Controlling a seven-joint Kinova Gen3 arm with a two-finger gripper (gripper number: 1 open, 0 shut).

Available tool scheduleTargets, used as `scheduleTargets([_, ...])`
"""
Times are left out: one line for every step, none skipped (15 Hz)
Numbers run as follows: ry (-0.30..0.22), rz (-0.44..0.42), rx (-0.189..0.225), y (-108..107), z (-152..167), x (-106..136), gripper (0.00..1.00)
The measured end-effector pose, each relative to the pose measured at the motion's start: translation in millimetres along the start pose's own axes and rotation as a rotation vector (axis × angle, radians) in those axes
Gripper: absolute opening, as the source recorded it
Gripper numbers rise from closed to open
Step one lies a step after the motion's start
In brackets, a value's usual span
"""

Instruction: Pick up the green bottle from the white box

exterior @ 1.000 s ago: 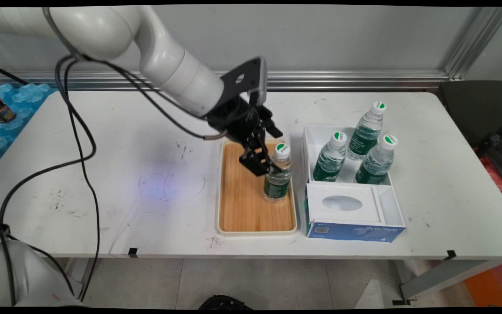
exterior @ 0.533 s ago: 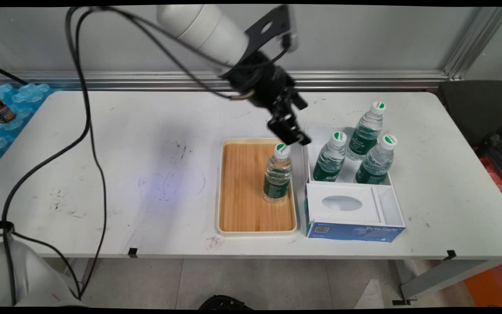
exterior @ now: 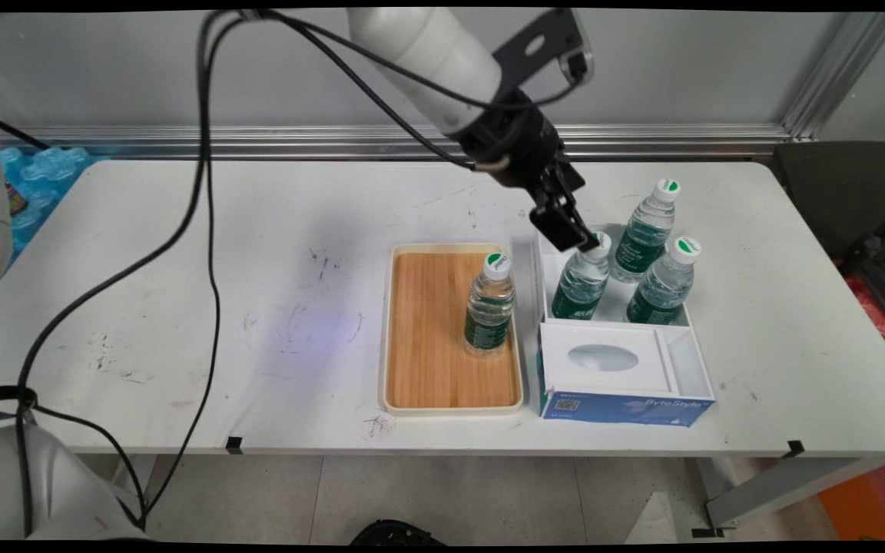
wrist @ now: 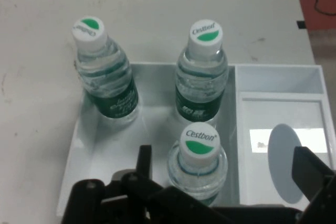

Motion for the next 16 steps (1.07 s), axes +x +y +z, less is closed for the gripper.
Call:
scheduleTargets([-0.008, -0.004, 0.001, 0.1, 8.9, -1.9, 1.0])
scheduleTargets([-0.014, -0.006, 0.002, 0.2, 15.5, -3.7, 1.0])
scheduleTargets([-0.022, -0.009, 0.003, 0.3, 22.8, -5.9, 1.0])
scheduleTargets([-0.03, -0.01, 0.004, 0.5, 29.8, -8.3, 1.0])
scheduleTargets([-0.035, -0.012, 0.005, 0.6, 34.6, -9.9, 1.0])
scheduleTargets([-0.039, -0.013, 0.006, 0.7, 39.0, -11.6, 1.0])
scheduleTargets([-0.042, -0.014, 0.008, 0.8, 43.4, -12.8, 1.0])
scheduleTargets([-0.047, -0.016, 0.009, 0.9, 49.3, -14.3, 1.0])
scheduleTargets([-0.05, -0.017, 0.011, 1.0, 54.9, -15.8, 1.0])
scheduleTargets([-0.052, -0.018, 0.013, 1.0, 59.5, -16.9, 1.0])
scheduleTargets([-0.053, -0.019, 0.014, 1.0, 62.4, -17.7, 1.0])
scheduleTargets([-0.055, -0.02, 0.016, 0.9, 66.6, -18.8, 1.0])
scheduleTargets([-0.057, -0.022, 0.019, 0.8, 71.1, -19.9, 1.0])
scheduleTargets([-0.058, -0.023, 0.021, 0.7, 75.5, -20.9, 1.0])
scheduleTargets([-0.059, -0.024, 0.023, 0.7, 78.9, -21.8, 1.0])
scheduleTargets([-0.06, -0.024, 0.025, 0.7, 81.0, -22.4, 1.0])
